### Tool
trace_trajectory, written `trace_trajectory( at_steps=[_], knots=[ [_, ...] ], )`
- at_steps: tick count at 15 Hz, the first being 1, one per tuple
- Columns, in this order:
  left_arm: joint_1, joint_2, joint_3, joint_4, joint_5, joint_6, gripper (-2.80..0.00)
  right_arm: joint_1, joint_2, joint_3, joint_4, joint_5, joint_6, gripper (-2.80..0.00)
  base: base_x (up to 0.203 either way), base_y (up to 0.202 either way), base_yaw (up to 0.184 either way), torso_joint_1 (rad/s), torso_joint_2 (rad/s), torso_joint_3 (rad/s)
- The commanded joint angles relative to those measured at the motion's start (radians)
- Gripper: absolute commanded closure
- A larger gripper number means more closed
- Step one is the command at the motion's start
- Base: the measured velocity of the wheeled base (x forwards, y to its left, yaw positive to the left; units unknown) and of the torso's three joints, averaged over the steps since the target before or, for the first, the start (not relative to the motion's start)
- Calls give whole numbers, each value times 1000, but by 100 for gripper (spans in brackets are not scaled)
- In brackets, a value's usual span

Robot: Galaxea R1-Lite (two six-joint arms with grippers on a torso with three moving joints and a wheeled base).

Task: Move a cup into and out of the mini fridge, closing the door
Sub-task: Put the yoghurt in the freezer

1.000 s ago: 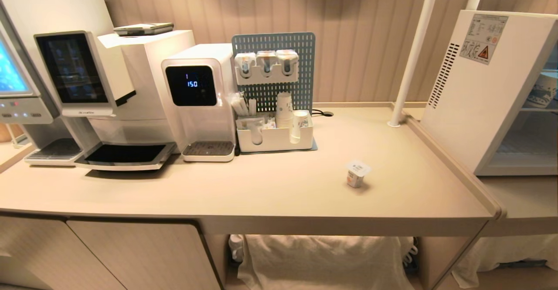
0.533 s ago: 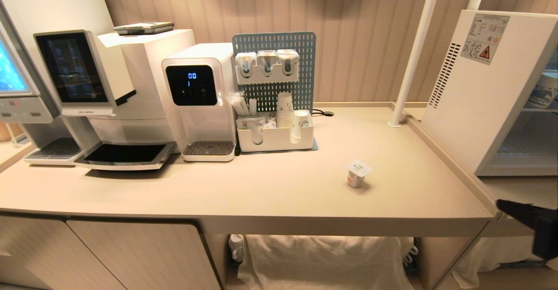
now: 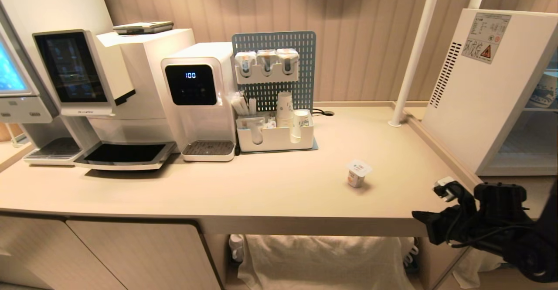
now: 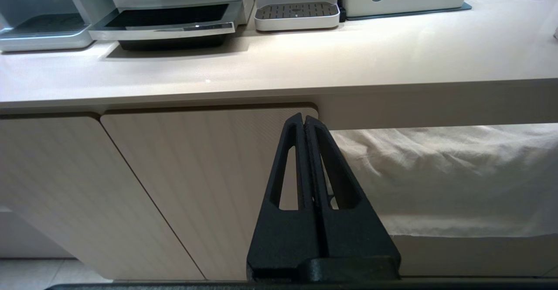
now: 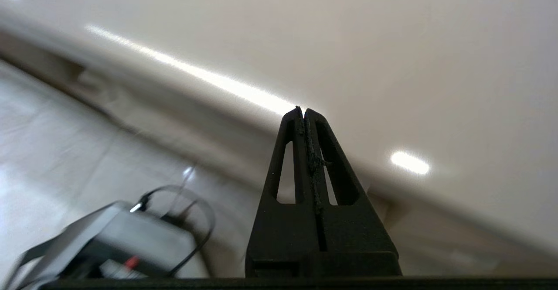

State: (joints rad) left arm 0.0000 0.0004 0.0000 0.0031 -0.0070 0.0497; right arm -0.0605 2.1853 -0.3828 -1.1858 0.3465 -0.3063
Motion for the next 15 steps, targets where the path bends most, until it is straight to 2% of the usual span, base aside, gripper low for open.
trace_trajectory(
  at_steps=[1, 3, 4, 5, 7, 8, 9, 13, 15],
  knots=[
    [0, 0, -1, 2, -1, -1, 0, 34, 265, -89, -250, -21, -24, 0, 0, 0, 0, 0, 0, 0],
    [0, 0, -2, 3, -1, -1, 0, 119, 295, -192, -331, -53, -53, 0, 0, 0, 0, 0, 0, 0],
    [0, 0, -2, 3, -1, -2, 0, 132, 294, -210, -344, -62, -61, 0, 0, 0, 0, 0, 0, 0],
    [0, 0, -2, 3, -1, -2, 0, 142, 281, -254, -333, -68, -64, 0, 0, 0, 0, 0, 0, 0],
    [0, 0, -2, 3, -4, 6, 0, 161, 228, -347, -219, -87, -66, 0, 0, 0, 0, 0, 0, 0],
    [0, 0, -2, 3, -4, 6, 0, 165, 227, -362, -188, -92, -66, -218, 0, 0, 0, 0, 0, 0],
    [0, 0, -2, 3, -4, 4, 0, 165, 241, -373, -162, -90, -62, -280, 0, 0, 0, 0, 0, 0],
    [0, 0, -2, 3, -3, 5, 0, 168, 220, -321, -156, -75, -57, -280, 0, 0, 0, 0, 0, 0],
    [0, 0, -2, 3, -2, -2, 0, 171, 221, -341, -125, -71, -57, -280, 0, 0, 0, 0, 0, 0]
  ],
)
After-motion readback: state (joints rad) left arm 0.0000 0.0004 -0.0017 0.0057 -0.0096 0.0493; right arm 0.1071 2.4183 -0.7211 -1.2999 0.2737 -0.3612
